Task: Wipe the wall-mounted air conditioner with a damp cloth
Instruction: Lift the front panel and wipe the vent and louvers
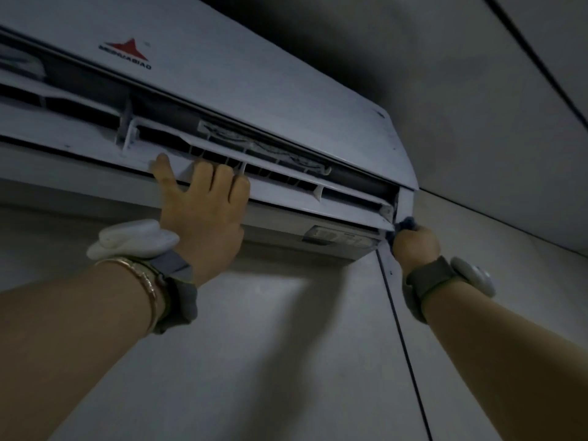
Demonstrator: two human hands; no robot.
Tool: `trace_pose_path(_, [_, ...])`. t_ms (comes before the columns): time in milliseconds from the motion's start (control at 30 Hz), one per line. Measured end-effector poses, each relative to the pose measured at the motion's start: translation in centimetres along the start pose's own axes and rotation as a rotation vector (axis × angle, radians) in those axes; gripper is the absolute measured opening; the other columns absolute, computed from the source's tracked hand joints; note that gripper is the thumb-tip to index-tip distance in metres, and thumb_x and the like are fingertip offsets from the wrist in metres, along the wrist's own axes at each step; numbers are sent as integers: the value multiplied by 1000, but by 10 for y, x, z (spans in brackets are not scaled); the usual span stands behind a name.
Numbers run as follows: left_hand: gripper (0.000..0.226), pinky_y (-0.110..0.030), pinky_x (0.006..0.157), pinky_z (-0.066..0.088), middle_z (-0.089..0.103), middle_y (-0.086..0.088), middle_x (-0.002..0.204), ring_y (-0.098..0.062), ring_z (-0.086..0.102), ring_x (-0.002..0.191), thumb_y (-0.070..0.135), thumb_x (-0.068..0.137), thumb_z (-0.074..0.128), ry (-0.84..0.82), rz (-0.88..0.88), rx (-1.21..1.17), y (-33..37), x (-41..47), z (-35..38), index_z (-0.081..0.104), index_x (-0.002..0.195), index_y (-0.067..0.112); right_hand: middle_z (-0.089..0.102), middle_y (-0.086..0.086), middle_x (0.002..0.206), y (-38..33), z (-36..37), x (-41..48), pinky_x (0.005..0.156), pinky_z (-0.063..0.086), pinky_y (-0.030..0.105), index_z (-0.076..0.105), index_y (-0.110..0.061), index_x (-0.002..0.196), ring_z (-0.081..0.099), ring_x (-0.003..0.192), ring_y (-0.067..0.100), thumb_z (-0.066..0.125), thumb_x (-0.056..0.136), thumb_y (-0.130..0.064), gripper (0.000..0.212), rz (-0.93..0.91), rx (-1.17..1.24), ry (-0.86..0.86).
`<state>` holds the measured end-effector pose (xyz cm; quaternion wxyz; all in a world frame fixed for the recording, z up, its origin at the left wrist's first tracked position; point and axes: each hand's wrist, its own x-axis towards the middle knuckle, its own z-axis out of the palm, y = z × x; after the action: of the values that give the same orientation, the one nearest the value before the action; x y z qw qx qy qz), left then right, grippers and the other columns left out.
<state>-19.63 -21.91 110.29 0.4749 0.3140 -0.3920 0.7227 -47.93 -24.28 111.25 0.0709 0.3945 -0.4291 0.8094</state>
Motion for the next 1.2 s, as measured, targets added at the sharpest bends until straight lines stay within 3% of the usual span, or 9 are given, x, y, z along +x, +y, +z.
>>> trace_pose_path(67, [30,-75,80,40,59,-21,78,-35,60,74,7,62,65,-2,10,3,1,1,-1,59,90,-1,61,25,116,-12,6,-5,85,45,38,58,2,110,56,101,35,40,87,3,30,-122,87,105])
trace_pose_path(167, [30,-73,79,43,61,-20,79,-35,62,75,8,61,65,-27,25,5,0,2,-4,61,90,-1,59,22,121,-20,13,-17,90,47,41,58,0,114,55,106,40,43,85,3,33,-299,-78,147])
trace_pose_path(333, [33,-71,81,43,62,-20,83,-35,62,79,12,64,62,-92,4,-33,0,3,-10,60,93,-1,56,19,129,-26,6,-34,94,44,38,55,-4,123,51,116,39,43,84,6,43,-576,-431,-3])
trace_pose_path(467, [37,-70,85,42,62,-20,88,-35,61,84,16,65,64,-181,-25,-37,1,5,-17,59,97,0,63,19,119,-54,20,-55,89,49,38,61,-7,118,59,105,38,45,80,4,42,-866,-335,-144])
trace_pose_path(533, [38,-69,89,39,61,-19,95,-34,59,90,18,70,62,-208,-26,-53,-1,6,-21,57,104,1,63,18,119,-55,20,-55,90,48,37,60,-8,119,58,106,36,45,80,3,43,-830,-379,-176])
trace_pose_path(733, [31,-55,79,51,67,-13,87,-30,64,81,14,75,67,-124,47,-20,-18,5,-25,66,107,11,61,28,116,-49,-11,-15,81,46,38,58,5,110,57,105,40,41,91,-2,26,-226,-517,-41])
trace_pose_path(900, [28,-55,79,51,69,-11,81,-29,66,77,11,72,67,-96,21,-34,-16,5,-24,71,98,18,52,25,131,-57,-1,-9,102,42,44,50,-2,127,46,119,42,40,89,1,39,-275,-465,-140])
trace_pose_path(1100, [34,-54,80,51,68,-11,82,-30,65,78,9,69,54,-140,24,-56,-16,5,-21,70,96,20,48,19,136,-63,17,-22,104,40,47,49,-17,131,43,122,41,43,83,0,51,-454,-481,-154])
trace_pose_path(1200, [39,-55,82,51,68,-12,83,-31,65,78,8,70,43,-128,22,-78,-17,3,-21,70,96,19,50,24,131,-55,7,-17,101,42,46,47,-12,131,46,118,42,41,85,2,49,-371,-564,-158])
